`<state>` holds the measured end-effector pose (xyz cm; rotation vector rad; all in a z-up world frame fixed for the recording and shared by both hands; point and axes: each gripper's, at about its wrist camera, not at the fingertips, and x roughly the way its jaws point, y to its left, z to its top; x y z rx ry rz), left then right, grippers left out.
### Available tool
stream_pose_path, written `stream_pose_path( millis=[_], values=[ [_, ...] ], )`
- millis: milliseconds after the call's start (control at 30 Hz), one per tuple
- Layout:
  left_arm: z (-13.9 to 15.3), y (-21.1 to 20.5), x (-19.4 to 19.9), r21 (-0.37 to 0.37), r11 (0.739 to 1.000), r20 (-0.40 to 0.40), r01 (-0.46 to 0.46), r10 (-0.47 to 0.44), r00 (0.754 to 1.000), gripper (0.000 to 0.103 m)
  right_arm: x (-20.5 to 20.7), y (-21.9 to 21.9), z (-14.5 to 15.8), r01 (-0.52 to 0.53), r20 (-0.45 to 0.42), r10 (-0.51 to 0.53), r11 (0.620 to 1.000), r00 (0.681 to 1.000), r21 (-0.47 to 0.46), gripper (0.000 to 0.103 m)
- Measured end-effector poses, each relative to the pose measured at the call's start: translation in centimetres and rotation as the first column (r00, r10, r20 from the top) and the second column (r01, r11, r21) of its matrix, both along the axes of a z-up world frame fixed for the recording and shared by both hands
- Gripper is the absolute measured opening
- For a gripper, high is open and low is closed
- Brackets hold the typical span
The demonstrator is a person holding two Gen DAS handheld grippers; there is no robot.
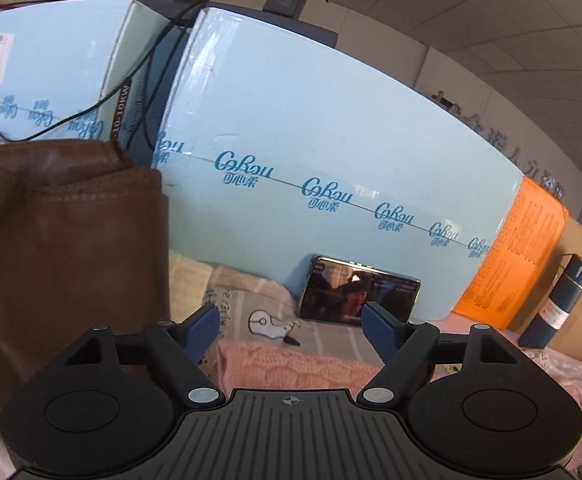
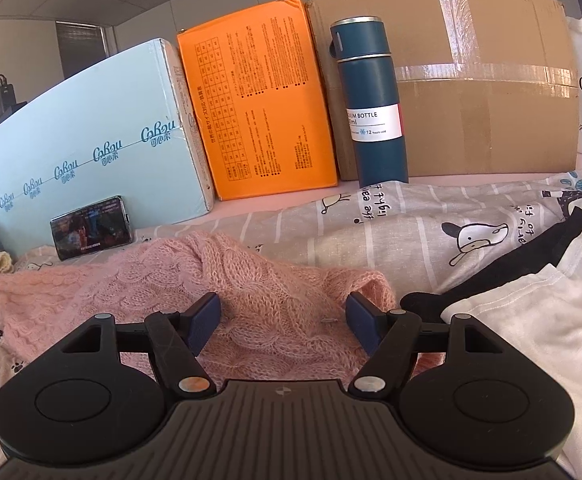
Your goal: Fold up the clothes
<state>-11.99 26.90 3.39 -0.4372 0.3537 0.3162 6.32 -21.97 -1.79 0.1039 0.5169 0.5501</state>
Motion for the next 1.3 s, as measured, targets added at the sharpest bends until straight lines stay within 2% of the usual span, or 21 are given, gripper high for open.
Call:
stream_pose_path(
  millis=[100, 233, 267, 367, 400, 467, 533, 633, 667, 733, 767, 800, 867, 933, 967, 1067, 1133, 1200, 1300],
  values=[
    [-0.9, -1.0, -1.2, -0.03, 1.0, -0.035, -0.007, 0.006, 0.999, 0.08, -0.1, -0.1, -0.1, 0.003, 0.005, -0.003, 1.0, 1.0, 0.003, 0.067],
    [-2.4, -2.3, -0.8, 0.026, 0.999, -0.104, -0.027, 0.029, 0.994, 0.079, -0.4, 0.0, 0.0, 0.004, 0.015, -0.004, 1.0, 1.0, 0.002, 0.068],
    [-2.7, -2.5, -0.5, 0.051, 0.998, -0.118, -0.029, 0.035, 0.992, 0.074, -0.4, 0.1, 0.0, 0.003, 0.016, -0.003, 1.0, 1.0, 0.0, 0.068],
    [-3.2, -2.9, 1.2, 0.174, 0.984, -0.161, -0.035, 0.064, 0.985, 0.022, -0.5, 0.2, 0.0, 0.003, 0.019, -0.003, 1.0, 1.0, -0.004, 0.068],
    [-3.3, -2.8, 1.7, 0.197, 0.98, -0.162, -0.039, 0.072, 0.984, 0.012, -0.6, 0.2, 0.0, 0.005, 0.02, -0.005, 1.0, 1.0, -0.006, 0.068],
    [-3.3, -2.3, 2.5, 0.214, 0.976, -0.159, -0.039, 0.075, 0.984, 0.008, -0.7, 0.3, 0.0, 0.006, 0.021, -0.006, 1.0, 1.0, -0.007, 0.068],
    [-3.4, -1.7, 3.2, 0.205, 0.978, -0.162, -0.046, 0.08, 0.983, 0.008, -0.7, 0.3, 0.0, 0.005, 0.021, -0.005, 1.0, 1.0, -0.008, 0.068],
    [-3.0, -1.0, 2.7, 0.146, 0.986, -0.138, -0.083, 0.103, 0.985, 0.015, -0.7, 0.2, 0.1, 0.008, 0.024, -0.008, 1.0, 1.0, -0.005, 0.069],
    [-2.8, -0.9, 2.2, 0.106, 0.99, -0.12, -0.091, 0.103, 0.987, 0.024, -0.7, 0.2, 0.1, 0.01, 0.027, -0.01, 1.0, 1.0, -0.002, 0.069],
    [-2.0, -0.8, 0.7, -0.016, 0.996, -0.065, -0.093, 0.091, 0.994, 0.053, -0.8, 0.0, 0.1, 0.015, 0.033, -0.016, 1.0, 0.999, 0.007, 0.07],
    [-1.8, -0.8, 0.0, -0.09, 0.992, -0.038, -0.088, 0.085, 0.996, 0.082, -0.8, -0.1, 0.2, 0.019, 0.036, -0.02, 1.0, 0.999, 0.014, 0.07],
    [-1.7, -0.9, -0.6, -0.164, 0.984, -0.013, -0.076, 0.075, 0.997, 0.09, -0.8, -0.2, 0.2, 0.023, 0.04, -0.024, 1.0, 0.999, 0.021, 0.071],
    [-2.0, -1.0, -1.0, -0.305, 0.952, 0.009, -0.017, 0.021, 1.0, 0.09, -0.8, -0.5, 0.3, 0.031, 0.045, -0.033, 0.999, 0.998, 0.036, 0.074],
    [-2.6, -1.0, -0.7, -0.431, 0.901, 0.019, 0.038, -0.033, 0.999, 0.09, -0.9, -0.7, 0.4, 0.033, 0.049, -0.036, 0.998, 0.998, 0.049, 0.075],
    [-3.1, -1.0, -0.2, -0.471, 0.881, 0.002, 0.038, -0.042, 0.999, 0.09, -0.9, -0.7, 0.4, 0.033, 0.048, -0.035, 0.998, 0.998, 0.05, 0.075],
    [-4.5, -0.6, 1.3, -0.518, 0.855, -0.078, -0.039, -0.002, 0.997, 0.09, -0.9, -0.7, 0.4, 0.031, 0.048, -0.034, 0.998, 0.998, 0.052, 0.075],
    [-5.8, 0.1, 2.3, -0.563, 0.824, -0.088, -0.062, 0.014, 0.996, 0.09, -1.0, -0.7, 0.4, 0.03, 0.048, -0.033, 0.998, 0.998, 0.054, 0.075],
    [-6.5, 0.6, 3.3, -0.579, 0.813, -0.049, -0.056, 0.034, 0.998, 0.092, -1.0, -0.7, 0.4, 0.029, 0.047, -0.032, 0.998, 0.998, 0.056, 0.075],
    [-7.1, 0.8, 4.7, -0.568, 0.822, 0.023, -0.039, 0.063, 0.998, 0.092, -1.0, -0.7, 0.4, 0.028, 0.047, -0.03, 0.998, 0.998, 0.059, 0.076]
  ],
)
